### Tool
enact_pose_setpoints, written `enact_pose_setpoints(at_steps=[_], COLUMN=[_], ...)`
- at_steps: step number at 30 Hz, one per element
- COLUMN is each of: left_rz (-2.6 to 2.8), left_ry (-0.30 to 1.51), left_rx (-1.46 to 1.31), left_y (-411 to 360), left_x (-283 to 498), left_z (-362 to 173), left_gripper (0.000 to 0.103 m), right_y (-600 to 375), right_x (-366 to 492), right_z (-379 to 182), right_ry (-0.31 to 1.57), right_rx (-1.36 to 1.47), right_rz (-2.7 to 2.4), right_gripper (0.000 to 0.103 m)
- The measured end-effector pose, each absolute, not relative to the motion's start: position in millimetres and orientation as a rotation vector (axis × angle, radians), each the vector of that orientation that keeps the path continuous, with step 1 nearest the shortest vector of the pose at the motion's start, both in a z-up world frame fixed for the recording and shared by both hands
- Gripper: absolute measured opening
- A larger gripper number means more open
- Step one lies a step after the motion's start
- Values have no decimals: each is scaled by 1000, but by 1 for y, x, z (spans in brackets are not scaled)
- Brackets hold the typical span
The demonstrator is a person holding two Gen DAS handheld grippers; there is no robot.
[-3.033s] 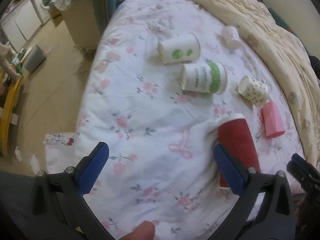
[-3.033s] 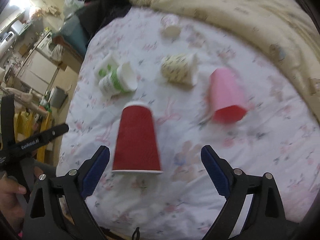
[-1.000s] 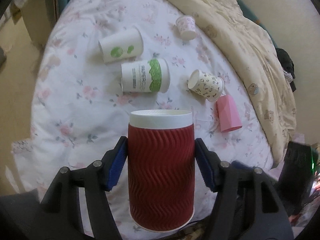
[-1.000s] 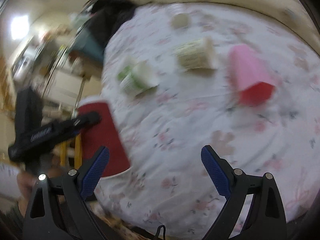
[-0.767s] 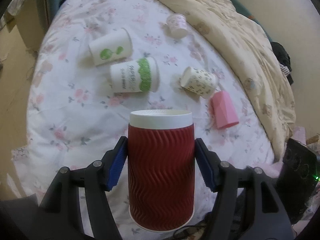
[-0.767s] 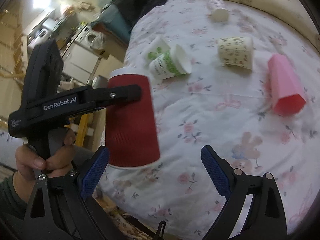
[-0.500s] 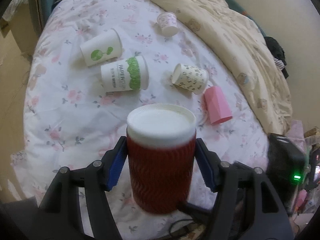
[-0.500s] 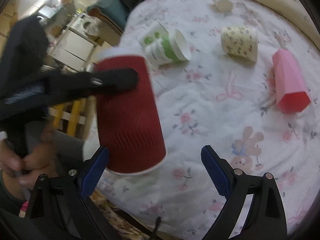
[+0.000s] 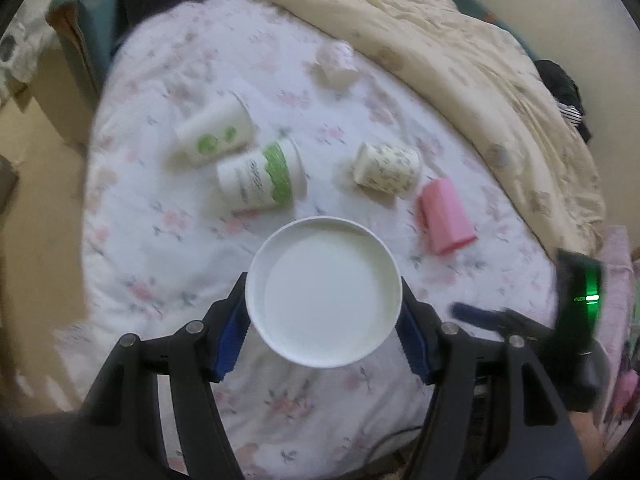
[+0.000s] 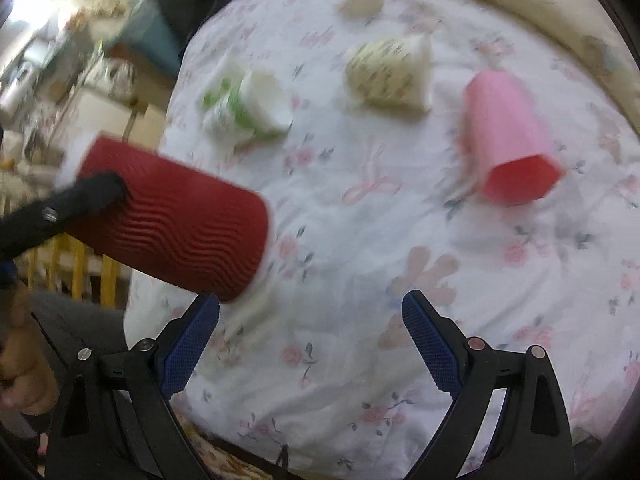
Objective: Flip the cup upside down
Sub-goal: 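Rotate the left tool to turn the red cup rim-down, then lower the red cup rim-down onto the sheet and open the left tool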
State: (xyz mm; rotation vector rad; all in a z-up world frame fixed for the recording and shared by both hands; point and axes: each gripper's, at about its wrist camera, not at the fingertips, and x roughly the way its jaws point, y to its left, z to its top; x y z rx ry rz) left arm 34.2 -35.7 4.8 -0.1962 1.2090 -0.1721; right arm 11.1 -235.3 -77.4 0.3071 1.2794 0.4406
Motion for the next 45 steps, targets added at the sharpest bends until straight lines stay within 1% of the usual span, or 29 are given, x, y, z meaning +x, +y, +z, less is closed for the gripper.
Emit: enact_pose_setpoints(at_steps=[4,8,15,21,30,33,35,36,37,41,45], left_rz=[-97,-43,44,68,62,40,33,27,19,29,-10], left_ry=[1177,1156,1174,1186,1170,1164,1172,1176,1177,1109,1102], left_rx=[-139,-101,-41,-43,-22,-24,-16,-15,-18,-4,-6], left_y=[-49,-71,-97,-99,-101,-101,-102,-102,-101,-98,-97], left_x=[46,59,83,93,90,91,91,91,91,85,82], left_z=[5,-6,-31,-49,-57,-56,-58,-59,-59,-49,-41], left_gripper=[63,63,63,63,63,65,69,78,83,83,83], right_y=[-281,-317,-336,-334,-328,-326,-324,-324,-323,-320,-317], right_x=[8,9,8,8,10,11,11,11,11,11,13], right_z=[-52,-41,-38,-31,-34,-36,-38,-39,-40,-42,-41], right_ry=[1150,1084,1074,1061,1082,1092,1102,1105,1107,1117,1116], right_rx=[394,526,635,639,621,611,600,597,590,554,539], right_rz=[297,245,251,279,283,277,271,270,267,259,260], right_gripper=[95,98,98,98,98,98,98,98,98,98,98])
